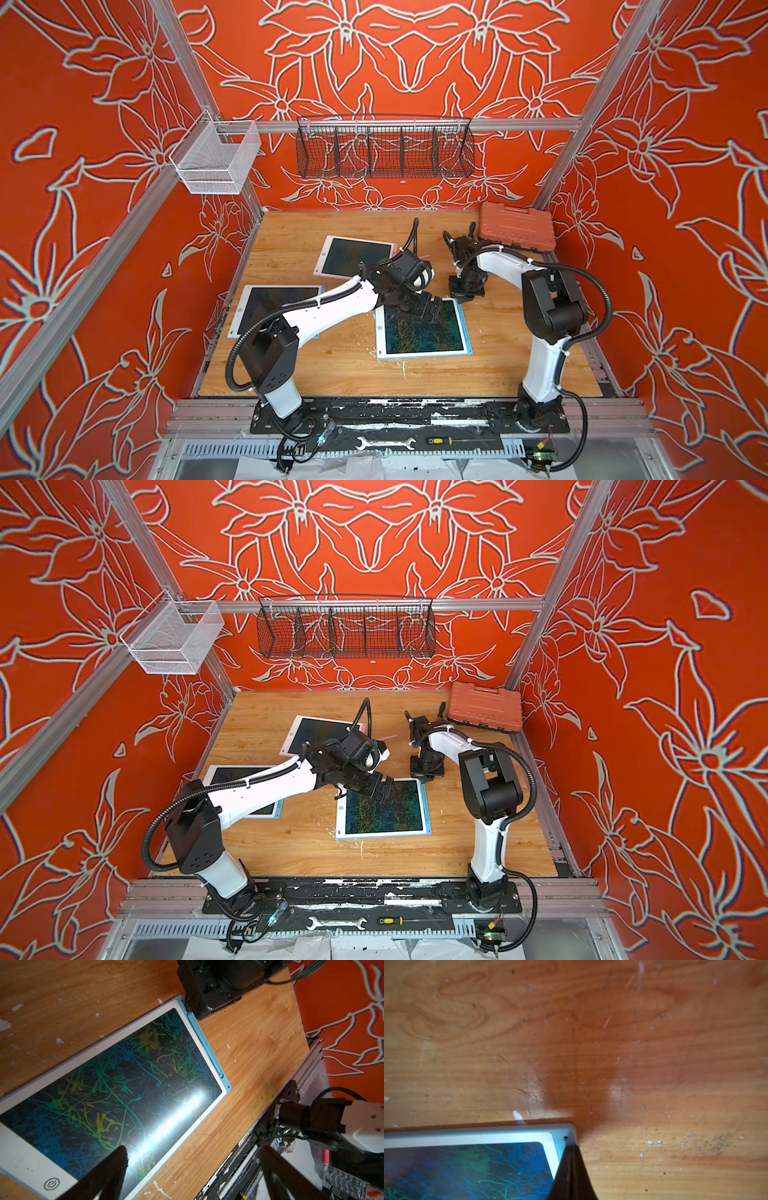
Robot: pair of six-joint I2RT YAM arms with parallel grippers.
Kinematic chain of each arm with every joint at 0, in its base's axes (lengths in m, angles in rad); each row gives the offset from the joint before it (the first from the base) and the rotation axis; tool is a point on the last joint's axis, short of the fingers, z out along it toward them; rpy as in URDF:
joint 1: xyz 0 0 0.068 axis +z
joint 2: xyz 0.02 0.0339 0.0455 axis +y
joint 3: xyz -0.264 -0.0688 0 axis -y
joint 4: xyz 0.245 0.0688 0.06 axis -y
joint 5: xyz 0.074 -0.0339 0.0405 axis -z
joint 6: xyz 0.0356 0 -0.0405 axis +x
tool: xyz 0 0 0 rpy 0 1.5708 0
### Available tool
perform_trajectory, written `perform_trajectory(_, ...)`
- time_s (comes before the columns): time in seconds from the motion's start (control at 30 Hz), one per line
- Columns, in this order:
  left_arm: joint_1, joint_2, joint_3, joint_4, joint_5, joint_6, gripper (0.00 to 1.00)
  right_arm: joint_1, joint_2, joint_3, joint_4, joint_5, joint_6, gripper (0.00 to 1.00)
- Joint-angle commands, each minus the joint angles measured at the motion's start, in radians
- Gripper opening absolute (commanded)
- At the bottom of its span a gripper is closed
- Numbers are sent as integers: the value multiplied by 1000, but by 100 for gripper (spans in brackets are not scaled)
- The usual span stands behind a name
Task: Place the stylus back onto the writing tablet
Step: Place the stylus on the writing tablet.
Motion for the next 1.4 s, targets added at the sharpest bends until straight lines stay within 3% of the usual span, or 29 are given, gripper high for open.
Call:
perform_trajectory(0.0, 4, -28, -11, 5, -8, -6, 97, -5, 15, -7, 1, 21, 7, 6)
perform_trajectory(1.37, 4, -43, -31, 17, -3, -16, 97, -5, -26, -74, 4, 39, 2, 6)
